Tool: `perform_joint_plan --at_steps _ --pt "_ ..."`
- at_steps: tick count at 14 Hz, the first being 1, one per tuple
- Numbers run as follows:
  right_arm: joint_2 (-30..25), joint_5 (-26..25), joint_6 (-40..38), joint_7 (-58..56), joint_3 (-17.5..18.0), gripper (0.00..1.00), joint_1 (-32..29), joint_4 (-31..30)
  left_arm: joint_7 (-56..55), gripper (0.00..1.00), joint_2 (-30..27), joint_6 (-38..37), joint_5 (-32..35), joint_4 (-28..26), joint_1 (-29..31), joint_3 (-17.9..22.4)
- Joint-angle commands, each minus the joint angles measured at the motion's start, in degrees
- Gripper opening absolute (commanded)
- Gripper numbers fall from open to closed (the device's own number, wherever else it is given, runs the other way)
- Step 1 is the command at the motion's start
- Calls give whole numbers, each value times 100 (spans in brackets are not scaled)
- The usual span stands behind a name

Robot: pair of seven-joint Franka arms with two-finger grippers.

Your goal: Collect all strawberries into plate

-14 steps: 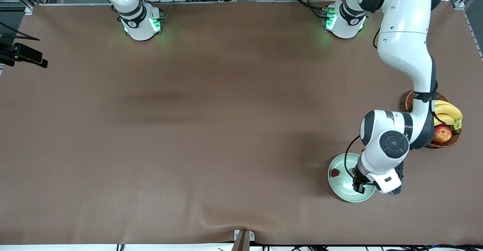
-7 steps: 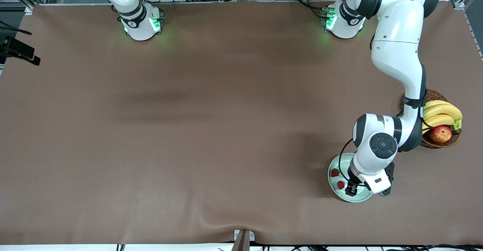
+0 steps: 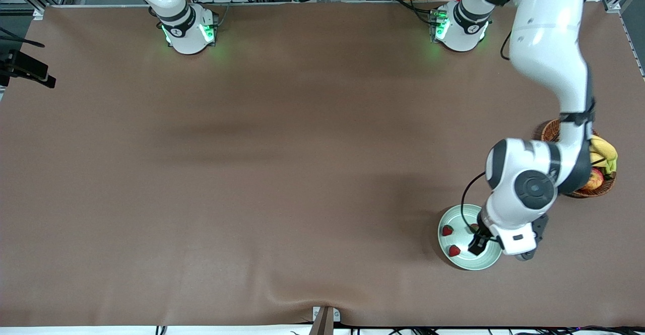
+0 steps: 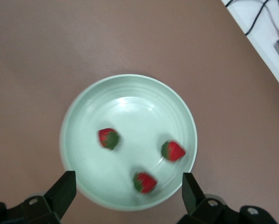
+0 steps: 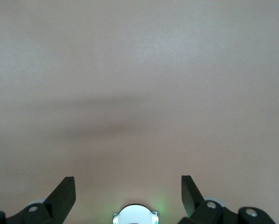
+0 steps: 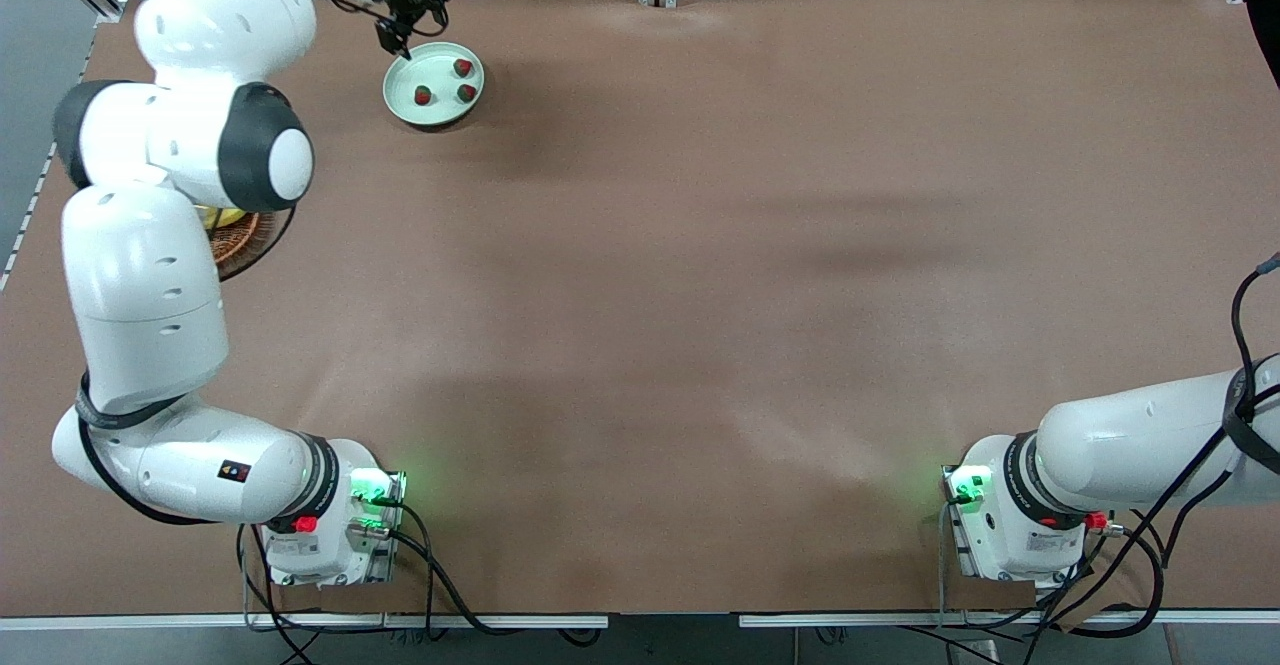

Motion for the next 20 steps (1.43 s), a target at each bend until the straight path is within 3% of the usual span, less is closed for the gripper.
perform_joint_plan --at_steps 1,6,12,15,20 --pt "24 -53 -35 53 -4 100 -39 59 804 100 -1132 -600 143 -897 -20 -34" --pt "32 -70 -27 53 -4 100 -12 68 2166 100 -2609 -1224 134 -1944 6 -61" --pt "32 -114 -27 35 -4 100 23 59 3872 100 -3709 -2402 -6 -2033 295 -341" --pt "32 -123 -9 35 -4 100 22 59 4935 100 -3938 -2719 -199 -2024 901 -693" --pt "32 -105 -9 35 5 100 31 59 5956 100 -4273 -3238 -209 -1910 902 -711"
